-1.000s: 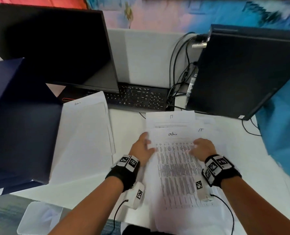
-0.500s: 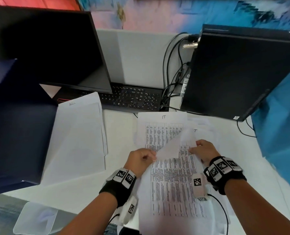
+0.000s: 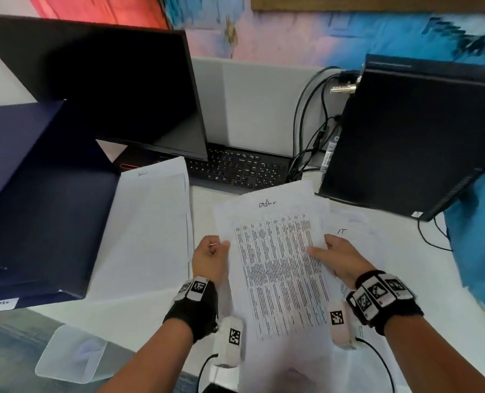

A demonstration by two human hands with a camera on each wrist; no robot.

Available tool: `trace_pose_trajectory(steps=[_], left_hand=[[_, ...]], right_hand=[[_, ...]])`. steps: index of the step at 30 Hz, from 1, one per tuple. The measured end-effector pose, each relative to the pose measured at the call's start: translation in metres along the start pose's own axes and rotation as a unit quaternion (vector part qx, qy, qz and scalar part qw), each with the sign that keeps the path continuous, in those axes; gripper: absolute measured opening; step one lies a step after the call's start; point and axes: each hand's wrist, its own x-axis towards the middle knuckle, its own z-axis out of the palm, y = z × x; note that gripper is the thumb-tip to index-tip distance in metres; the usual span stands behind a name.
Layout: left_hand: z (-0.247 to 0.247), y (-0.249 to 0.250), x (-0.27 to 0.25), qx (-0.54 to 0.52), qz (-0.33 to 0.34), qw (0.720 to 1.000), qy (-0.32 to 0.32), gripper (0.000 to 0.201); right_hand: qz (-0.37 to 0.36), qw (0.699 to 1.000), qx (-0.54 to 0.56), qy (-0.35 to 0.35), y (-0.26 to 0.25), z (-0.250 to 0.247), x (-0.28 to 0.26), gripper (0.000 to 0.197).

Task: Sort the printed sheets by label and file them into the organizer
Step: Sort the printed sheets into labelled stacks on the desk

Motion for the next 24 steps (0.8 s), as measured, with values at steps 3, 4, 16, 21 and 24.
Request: trace_pose_trajectory(steps=[3,4,16,21,24], left_hand=[[-0.017,0.002,0.020,0.002,-0.020,0.999,0.046,0.013],[-0.022,0.003,0.024,-0.012,-0.018,0.998,0.053,0.011],[-0.059,-0.017,0.076,0.559,-0.080,0.825,0.032,0.090],[-0.061,-0.008,0.088,0.559,-0.087,0.825,0.017,0.058],[-0.065,-0.007,0.094,0.587,-0.079,0.805,-0.040,0.051]], right_hand=[[0.020,0.995,-0.078,-0.057,-0.007,0.015,-0.001,0.019],[0.015,0.995,-0.087,-0.048,-0.007,0.020,0.000,0.016],[0.008,0.995,-0.092,0.032,-0.009,0.057,0.015,0.020],[0.022,0.994,-0.101,0.037,-0.003,0.060,0.019,0.021],[0.019,0.993,-0.107,0.045,-0.007,0.062,0.020,0.020]])
